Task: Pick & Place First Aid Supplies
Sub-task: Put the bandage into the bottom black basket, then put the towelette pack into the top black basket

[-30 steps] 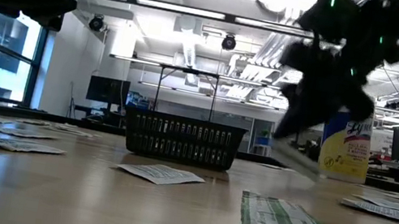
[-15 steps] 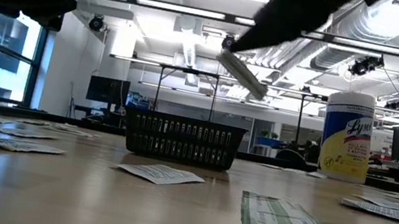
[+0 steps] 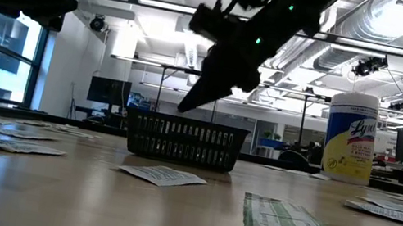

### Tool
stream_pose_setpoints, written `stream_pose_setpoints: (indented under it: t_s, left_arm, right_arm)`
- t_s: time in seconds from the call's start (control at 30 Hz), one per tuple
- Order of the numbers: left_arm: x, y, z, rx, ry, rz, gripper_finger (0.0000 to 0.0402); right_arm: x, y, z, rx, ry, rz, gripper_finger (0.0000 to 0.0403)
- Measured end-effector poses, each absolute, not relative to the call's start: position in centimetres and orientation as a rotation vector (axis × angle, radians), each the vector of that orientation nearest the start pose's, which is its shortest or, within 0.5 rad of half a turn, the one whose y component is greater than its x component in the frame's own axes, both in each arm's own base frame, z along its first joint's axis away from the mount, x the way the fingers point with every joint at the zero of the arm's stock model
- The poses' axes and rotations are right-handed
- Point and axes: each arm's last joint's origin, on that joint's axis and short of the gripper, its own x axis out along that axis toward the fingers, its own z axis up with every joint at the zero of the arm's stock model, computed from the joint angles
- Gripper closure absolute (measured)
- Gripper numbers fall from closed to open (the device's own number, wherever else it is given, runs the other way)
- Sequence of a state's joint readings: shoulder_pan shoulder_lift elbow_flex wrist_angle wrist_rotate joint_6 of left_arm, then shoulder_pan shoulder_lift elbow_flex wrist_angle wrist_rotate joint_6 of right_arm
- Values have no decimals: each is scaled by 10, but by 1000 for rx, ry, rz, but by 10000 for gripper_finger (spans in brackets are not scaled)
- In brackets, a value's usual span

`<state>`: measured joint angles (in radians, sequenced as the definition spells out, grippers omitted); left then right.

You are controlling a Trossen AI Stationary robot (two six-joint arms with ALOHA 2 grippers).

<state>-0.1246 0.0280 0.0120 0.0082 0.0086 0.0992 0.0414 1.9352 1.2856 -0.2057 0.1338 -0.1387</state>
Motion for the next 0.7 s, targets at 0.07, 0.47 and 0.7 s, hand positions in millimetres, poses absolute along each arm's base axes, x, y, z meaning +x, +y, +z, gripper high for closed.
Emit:
stream_pose_setpoints:
  t_s: [0.07, 0.47, 0.7]
  left_arm:
    - [98, -13, 166, 99, 1, -133, 309]
    - [98, -13, 166, 100, 2, -133, 309]
    - [98, -13, 166, 99, 1, -133, 309]
  right_arm:
    - [410, 11, 174, -208, 867, -39, 401]
    - [409, 9, 180, -214, 855, -47, 329]
    - [388, 37, 240, -288, 798, 44, 302]
